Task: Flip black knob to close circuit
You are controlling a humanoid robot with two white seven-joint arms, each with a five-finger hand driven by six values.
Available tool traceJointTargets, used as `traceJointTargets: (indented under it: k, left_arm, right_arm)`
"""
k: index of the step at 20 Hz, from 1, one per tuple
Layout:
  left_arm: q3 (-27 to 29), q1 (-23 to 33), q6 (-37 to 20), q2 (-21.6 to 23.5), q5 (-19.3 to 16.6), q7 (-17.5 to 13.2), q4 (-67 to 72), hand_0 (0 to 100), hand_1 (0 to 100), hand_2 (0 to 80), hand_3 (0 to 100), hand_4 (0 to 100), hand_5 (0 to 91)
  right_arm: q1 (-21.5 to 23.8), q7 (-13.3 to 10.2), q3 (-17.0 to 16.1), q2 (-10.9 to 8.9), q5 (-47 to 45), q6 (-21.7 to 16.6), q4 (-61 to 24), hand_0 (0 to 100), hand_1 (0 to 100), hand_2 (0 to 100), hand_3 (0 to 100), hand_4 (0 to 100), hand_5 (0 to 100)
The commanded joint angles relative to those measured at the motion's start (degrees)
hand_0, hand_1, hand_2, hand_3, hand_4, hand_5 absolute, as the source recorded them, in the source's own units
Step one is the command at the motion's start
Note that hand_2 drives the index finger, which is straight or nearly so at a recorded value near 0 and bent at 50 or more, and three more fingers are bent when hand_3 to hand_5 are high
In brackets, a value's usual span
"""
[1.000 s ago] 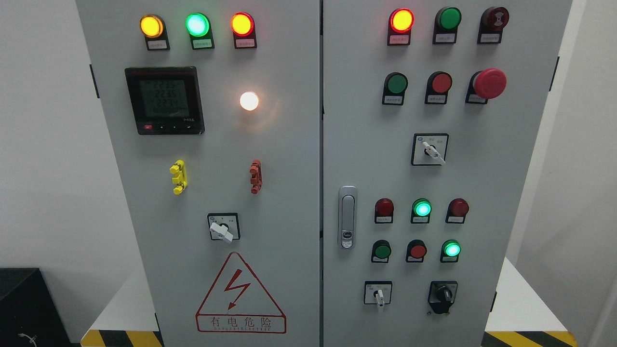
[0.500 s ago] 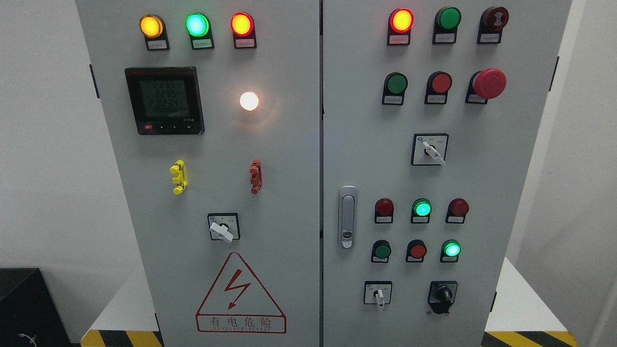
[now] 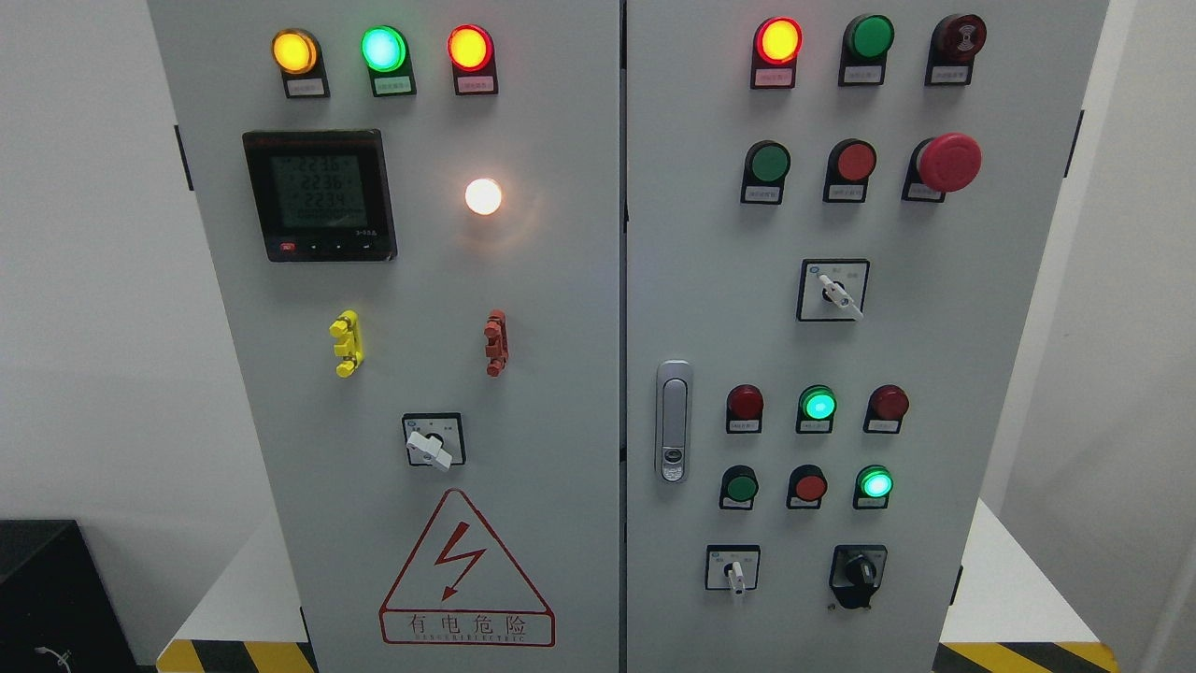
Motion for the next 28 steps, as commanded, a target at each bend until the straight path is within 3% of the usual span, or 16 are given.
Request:
traceJointTargets:
  k: [1,5,7,10,14,20,28]
  left_arm:
    - [0.0,1.2,-0.1,0.0,0.0,0.0,0.0,12,56,0.0,0,0,0.0]
    - [0.0,1.2,0.0,0.0,0.0,0.0,0.0,12,56,0.0,0,0,0.0]
    - [0.0,1.2,0.0,0.0,0.0,0.0,0.0,12,56,0.0,0,0,0.0]
    - [0.0,1.2,0.0,0.0,0.0,0.0,0.0,12,56,0.0,0,0,0.0]
    - [0.0,1.2,0.0,0.0,0.0,0.0,0.0,12,56,0.0,0,0,0.0]
    - [0.0,1.2,0.0,0.0,0.0,0.0,0.0,12,56,0.0,0,0,0.0]
    - [0.0,1.2,0.0,0.0,0.0,0.0,0.0,12,56,0.0,0,0,0.0]
  right_arm:
    - [3.2,-1.8,-5.4,-1.92,14.3,0.8,-28.4,0,20,59,78,63,46]
    - [4.3,-2.8,-8.7,-1.92,21.1,4.2,-39.7,1,19,76,93,73,67]
    - [5.2,-2.3,-11.6,-2.19,25.3,4.7,-45.3,2,18,83,98,80,77]
    - [5.6,0.4,-15.4,-2.01,31.2,6.3,-52.5,3,15,86,100,82,81]
    - [5.6,4.9,-15.8,-2.27,33.8,13.6,-61.4,2,11,88,100,85,83]
    - [4.4,9.3,-15.8,-1.31,41.6,19.4,-67.8,0,8,89,100,86,86]
    - [-4.7,16.4,-14.0,-1.48,46.9,26.8,-71.0,0,7,89,100,88,88]
